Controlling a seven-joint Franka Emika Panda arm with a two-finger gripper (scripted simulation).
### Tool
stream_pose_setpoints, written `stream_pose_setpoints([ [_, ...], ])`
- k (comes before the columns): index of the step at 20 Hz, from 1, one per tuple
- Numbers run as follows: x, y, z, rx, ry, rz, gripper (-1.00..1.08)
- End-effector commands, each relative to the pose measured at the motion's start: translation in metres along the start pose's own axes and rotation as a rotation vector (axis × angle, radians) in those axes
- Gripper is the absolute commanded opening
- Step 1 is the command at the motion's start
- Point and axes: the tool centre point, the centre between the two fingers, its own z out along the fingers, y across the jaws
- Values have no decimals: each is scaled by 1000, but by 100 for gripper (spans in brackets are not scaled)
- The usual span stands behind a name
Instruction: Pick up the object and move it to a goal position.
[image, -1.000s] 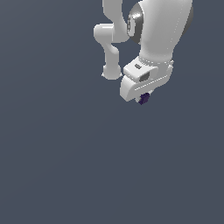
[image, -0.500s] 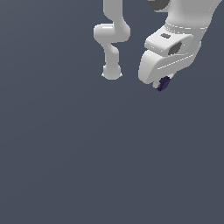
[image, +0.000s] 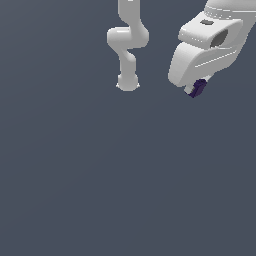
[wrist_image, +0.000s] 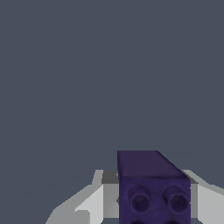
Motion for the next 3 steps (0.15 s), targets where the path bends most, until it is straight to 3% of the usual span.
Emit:
stream_pose_setpoints([
  [1,1,0,-2,0,0,0,-100],
  [3,1,0,-2,0,0,0,-100],
])
